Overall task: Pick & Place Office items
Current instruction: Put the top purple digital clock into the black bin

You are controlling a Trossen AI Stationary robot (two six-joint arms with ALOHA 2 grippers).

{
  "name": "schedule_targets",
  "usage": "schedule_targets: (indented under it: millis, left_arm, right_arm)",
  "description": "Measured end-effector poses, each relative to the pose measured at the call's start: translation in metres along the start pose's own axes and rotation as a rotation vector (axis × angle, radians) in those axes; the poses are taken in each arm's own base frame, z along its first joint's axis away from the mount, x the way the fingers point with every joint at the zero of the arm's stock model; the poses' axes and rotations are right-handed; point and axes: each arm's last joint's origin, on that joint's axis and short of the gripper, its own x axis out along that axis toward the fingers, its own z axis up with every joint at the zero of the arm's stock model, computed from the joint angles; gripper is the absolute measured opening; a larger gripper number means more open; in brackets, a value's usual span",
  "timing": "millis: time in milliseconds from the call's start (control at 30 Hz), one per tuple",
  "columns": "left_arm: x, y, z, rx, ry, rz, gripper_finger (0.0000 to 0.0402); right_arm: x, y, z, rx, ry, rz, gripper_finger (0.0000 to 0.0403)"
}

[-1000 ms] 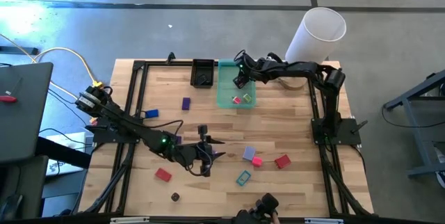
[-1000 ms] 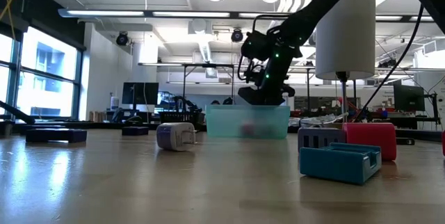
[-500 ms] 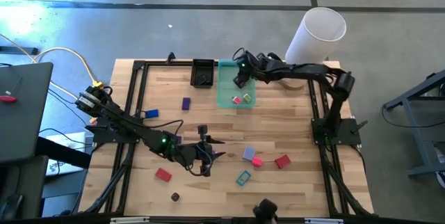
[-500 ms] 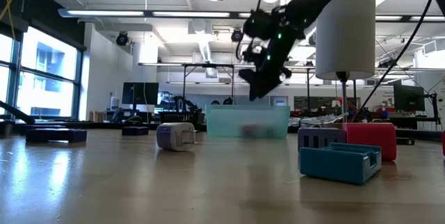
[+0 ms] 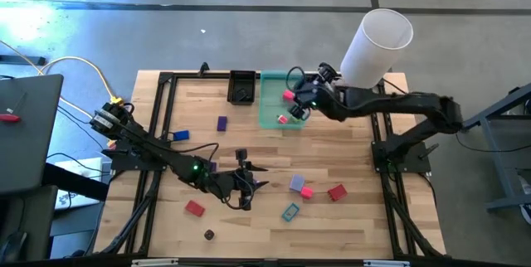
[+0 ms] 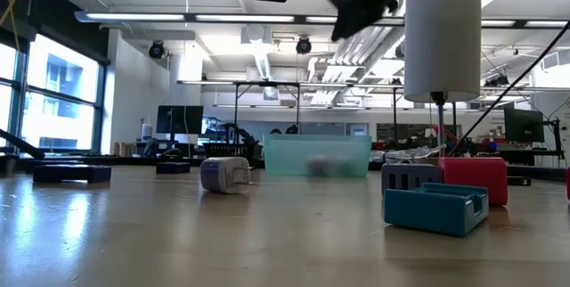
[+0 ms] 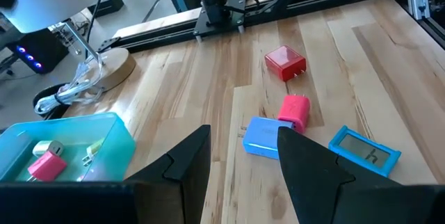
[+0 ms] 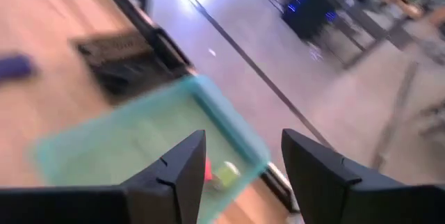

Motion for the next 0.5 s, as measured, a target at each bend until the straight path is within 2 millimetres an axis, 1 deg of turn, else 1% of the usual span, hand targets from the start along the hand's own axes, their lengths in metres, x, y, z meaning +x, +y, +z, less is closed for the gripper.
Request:
schedule_targets:
  millis: [133, 233, 300, 400, 500]
  left_arm:
    - [0.0, 0.0, -0.001, 0.002, 0.005, 0.0, 0.0159]
    - [0.0, 0.0, -0.002, 0.009, 0.014, 0.0, 0.0159]
    - [0.0, 0.0, -0.003, 0.017, 0.024, 0.0, 0.0159]
    - [0.0, 0.0, -0.003, 0.02, 0.028, 0.0, 0.0159]
    - [0.0, 0.0, -0.003, 0.025, 0.029, 0.0, 0.0159]
  right_arm:
    - [-0.025, 0.007, 0.006, 0.015, -0.076, 0.065, 0.0188]
    - [-0.036, 0.013, 0.007, -0.028, -0.108, 0.1, 0.0219]
    - [-0.04, 0.016, 0.006, -0.049, -0.114, 0.112, 0.025]
    - [-0.043, 0.019, 0.006, -0.062, -0.116, 0.14, 0.0309]
    - [-0.044, 0.021, 0.002, -0.162, -0.093, 0.219, 0.037]
